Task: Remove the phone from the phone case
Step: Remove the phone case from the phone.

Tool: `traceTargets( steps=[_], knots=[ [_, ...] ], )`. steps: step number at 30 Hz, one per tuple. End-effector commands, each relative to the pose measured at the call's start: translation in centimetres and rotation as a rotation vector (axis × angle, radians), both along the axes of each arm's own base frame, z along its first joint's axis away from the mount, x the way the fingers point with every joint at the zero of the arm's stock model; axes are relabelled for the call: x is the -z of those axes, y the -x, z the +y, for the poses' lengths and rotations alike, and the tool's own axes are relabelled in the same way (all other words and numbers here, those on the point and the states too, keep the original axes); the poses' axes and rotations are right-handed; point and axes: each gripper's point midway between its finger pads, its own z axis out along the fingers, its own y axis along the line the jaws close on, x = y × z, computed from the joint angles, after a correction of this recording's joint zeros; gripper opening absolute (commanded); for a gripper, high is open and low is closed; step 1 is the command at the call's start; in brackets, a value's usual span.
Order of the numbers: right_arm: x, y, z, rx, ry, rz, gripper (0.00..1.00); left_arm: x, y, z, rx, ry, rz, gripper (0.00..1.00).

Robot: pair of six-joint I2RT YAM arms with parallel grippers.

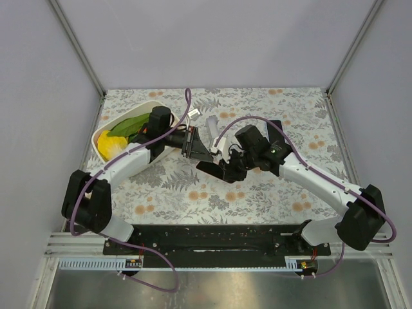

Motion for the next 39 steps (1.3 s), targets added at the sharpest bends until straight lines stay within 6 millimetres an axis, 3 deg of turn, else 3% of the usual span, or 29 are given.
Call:
traceTargets(
  steps=[1, 23, 29, 31, 35, 39],
  knots=[
    [-5.2, -3.5, 2.3, 0.032, -0.132, -0.255, 0.0, 1.3, 0.0, -0.8, -0.056, -0.071, 0.209, 0.0],
    [-6.8, -3.8, 2.2, 0.048, -0.135, -0.297, 0.0, 5.4, -1.6, -1.1, -0.163, -0.205, 0.353, 0.0],
    [-5.7, -3.3, 2.0, 0.028, -0.119, -0.276, 0.0, 3.1, -1.3, -1.0, -0.082, -0.131, 0.24, 0.0],
    [-5.5, -2.9, 2.0, 0.012, -0.116, -0.269, 0.0, 2.1, -1.2, -0.5, -0.064, -0.108, 0.175, 0.13],
    [-4.8, -2.2, 2.0, -0.013, -0.104, -0.226, 0.0, 0.7, -0.7, 1.0, -0.018, -0.081, 0.055, 0.62],
    [-4.1, -1.6, 2.0, -0.038, -0.09, -0.186, 0.0, 0.0, 0.1, 3.1, 0.031, -0.07, -0.122, 0.88]
  ],
)
